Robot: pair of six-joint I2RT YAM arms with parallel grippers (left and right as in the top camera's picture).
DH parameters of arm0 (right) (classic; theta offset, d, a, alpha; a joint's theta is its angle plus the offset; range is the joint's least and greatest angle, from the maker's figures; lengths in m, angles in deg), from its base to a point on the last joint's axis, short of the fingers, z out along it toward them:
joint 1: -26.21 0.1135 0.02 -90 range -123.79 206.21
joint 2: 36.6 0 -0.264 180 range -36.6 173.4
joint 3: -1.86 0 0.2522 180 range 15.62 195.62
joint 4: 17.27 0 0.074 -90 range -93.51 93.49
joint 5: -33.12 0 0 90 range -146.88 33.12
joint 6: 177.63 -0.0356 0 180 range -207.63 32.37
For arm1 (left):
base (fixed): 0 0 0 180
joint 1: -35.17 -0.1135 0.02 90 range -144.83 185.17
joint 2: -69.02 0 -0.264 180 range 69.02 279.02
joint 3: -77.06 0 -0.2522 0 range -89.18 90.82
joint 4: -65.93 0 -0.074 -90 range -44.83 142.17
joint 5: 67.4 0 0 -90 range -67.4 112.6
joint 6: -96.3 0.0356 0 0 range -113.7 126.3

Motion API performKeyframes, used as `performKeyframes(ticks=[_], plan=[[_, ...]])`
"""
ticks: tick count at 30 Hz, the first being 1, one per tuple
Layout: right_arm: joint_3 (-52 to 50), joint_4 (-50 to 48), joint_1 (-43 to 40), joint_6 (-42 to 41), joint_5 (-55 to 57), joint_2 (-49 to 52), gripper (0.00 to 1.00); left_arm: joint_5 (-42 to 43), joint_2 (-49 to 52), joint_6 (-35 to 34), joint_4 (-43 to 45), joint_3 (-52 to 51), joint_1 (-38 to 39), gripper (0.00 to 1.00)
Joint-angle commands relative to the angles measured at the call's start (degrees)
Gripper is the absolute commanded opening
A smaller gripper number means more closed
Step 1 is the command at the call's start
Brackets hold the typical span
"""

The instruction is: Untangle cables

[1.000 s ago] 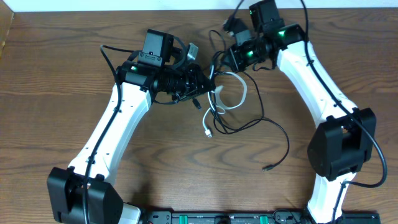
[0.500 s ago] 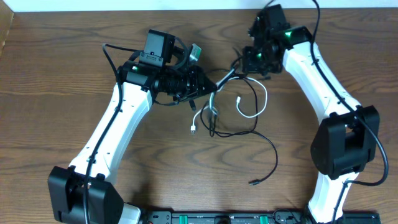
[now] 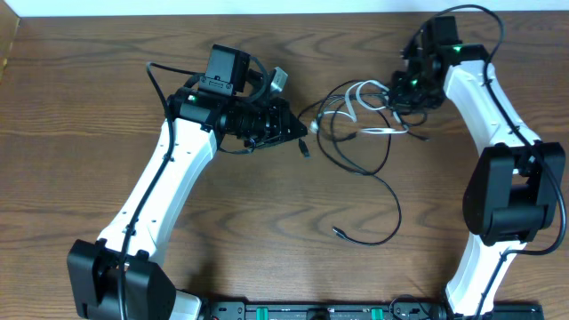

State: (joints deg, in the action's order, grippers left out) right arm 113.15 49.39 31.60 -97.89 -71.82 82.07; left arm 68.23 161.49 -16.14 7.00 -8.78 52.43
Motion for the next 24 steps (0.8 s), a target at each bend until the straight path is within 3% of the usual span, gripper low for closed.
performKeyframes(ticks=[1,8,16,24], plan=[[0.2,0.7,1.2,4.4,-5.2,-0.2,0.01,-7.9,-0.7,0.7,0.3,1.0,0.7,0.08],[0.3,2.7,3.7,13.3,-21.0,-2.4,0.01,-14.3,-0.6,-0.2,2.7,1.0,1.1,0.08],[0.3,6.7,6.7,15.1,-18.4,-7.8,0.01,-15.7,3.1,-6.0,7.8,0.9,1.2,0.09],[0.3,9.0,6.7,15.5,-18.4,-8.0,0.01,-14.4,9.3,-7.3,12.5,0.9,3.9,0.09]])
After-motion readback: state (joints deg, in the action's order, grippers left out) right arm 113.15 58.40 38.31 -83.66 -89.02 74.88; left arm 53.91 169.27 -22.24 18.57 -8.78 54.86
